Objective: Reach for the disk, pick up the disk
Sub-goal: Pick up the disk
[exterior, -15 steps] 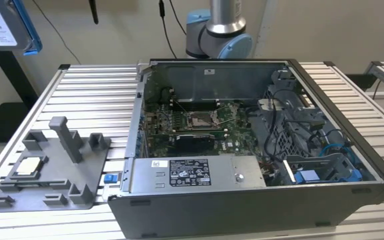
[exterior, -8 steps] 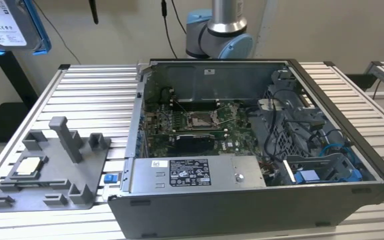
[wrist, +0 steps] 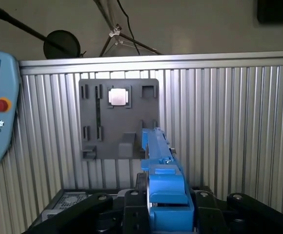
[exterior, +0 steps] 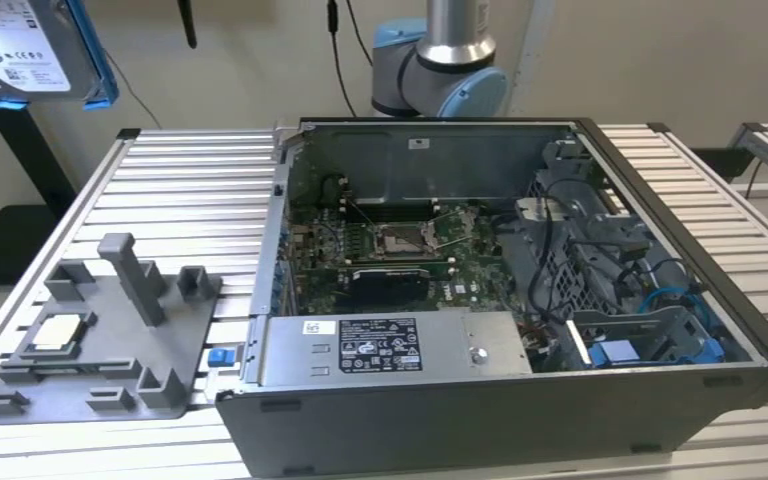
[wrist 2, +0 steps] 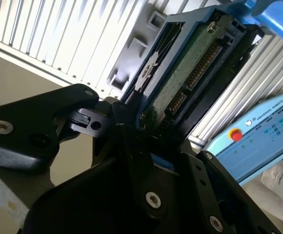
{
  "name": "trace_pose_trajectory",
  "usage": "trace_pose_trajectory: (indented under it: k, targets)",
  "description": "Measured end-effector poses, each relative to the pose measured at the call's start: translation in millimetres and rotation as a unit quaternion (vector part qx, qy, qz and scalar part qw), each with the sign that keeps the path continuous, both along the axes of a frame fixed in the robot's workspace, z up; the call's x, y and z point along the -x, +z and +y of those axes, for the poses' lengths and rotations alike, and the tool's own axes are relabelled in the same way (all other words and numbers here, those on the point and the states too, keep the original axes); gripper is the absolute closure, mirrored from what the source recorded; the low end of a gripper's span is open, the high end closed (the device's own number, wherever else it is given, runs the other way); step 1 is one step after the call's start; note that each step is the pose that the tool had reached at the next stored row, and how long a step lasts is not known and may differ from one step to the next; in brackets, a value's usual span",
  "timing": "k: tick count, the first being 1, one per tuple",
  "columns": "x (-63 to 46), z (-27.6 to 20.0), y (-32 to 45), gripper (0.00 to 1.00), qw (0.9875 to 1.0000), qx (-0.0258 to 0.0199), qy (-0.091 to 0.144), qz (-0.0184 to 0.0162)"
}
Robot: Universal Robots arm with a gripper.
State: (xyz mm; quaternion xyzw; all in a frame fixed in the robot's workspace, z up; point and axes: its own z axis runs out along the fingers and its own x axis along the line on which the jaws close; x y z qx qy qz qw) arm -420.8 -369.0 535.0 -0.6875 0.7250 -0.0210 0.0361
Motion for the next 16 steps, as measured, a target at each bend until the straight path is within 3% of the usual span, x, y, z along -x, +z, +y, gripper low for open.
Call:
trace_pose_trajectory:
  k: [5,16]
  targets:
    - [-7.9,0.0,0.0,1.0,1.0,0.0,0.0,0.0]
    - [-37.9,0.0,0.0,1.0,1.0,0.0,0.0,0.0001]
